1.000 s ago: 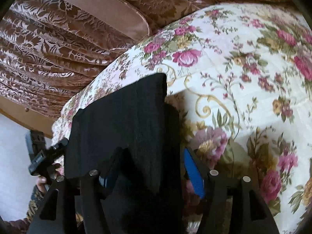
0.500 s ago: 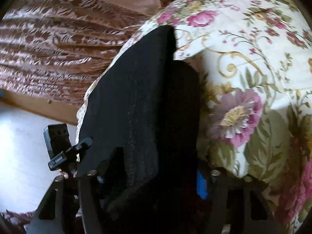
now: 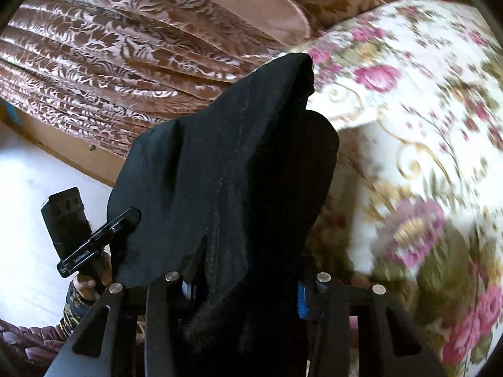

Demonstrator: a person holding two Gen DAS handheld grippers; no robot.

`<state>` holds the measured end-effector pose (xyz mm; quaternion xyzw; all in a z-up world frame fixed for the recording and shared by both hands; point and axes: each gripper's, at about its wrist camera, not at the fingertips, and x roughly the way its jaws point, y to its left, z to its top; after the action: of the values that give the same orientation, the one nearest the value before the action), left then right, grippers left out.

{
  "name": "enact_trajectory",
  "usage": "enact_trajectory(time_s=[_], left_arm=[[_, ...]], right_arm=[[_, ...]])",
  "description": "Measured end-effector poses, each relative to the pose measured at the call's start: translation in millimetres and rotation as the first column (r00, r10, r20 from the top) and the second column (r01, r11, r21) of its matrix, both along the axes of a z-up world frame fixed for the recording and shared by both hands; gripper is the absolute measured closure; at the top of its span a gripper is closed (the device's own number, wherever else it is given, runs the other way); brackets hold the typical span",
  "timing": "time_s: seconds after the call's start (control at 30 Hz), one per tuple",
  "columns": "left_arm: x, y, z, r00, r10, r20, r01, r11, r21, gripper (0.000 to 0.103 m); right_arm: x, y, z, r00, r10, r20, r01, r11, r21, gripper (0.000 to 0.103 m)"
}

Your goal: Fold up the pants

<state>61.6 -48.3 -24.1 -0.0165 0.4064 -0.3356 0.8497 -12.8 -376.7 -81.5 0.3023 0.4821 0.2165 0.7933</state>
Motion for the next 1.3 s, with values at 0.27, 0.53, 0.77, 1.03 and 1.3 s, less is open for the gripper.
enact_trajectory(time_s=[0.27, 0.53, 0.77, 1.03, 1.3], left_arm=[[54.0, 18.0, 9.8, 0.999, 0.035, 0.039, -0.036, 0.999, 0.024, 0.061], [138.7, 37.0, 1.4, 0.996, 0.091, -0.003, -0.091, 0.996, -0.005, 0.061], [200.9, 40.7, -49.8, 0.98, 0.156, -0.122, -0.15, 0.987, 0.06, 0.056], [206.3, 64.7, -82.4, 0.921, 0.319, -0.223, -0.319, 0.947, 0.034, 0.024], [146.0, 72.0, -27.2, 0.877, 0.48, 0.012, -0.479, 0.871, 0.106, 0.015]], right_arm=[[57.3, 19.3, 11.8, 0.999, 0.035, 0.041, -0.035, 0.999, -0.004, 0.06], [144.4, 29.4, 19.4, 0.997, 0.054, 0.051, -0.053, 0.998, -0.03, 0.06], [206.2, 32.8, -14.8, 0.998, 0.053, -0.018, -0.054, 0.998, -0.036, 0.06], [207.7, 27.5, -58.0, 0.997, 0.003, -0.075, -0.005, 1.0, -0.031, 0.055], [186.0, 52.8, 0.1, 0.996, -0.078, 0.047, 0.089, 0.937, -0.339, 0.046]])
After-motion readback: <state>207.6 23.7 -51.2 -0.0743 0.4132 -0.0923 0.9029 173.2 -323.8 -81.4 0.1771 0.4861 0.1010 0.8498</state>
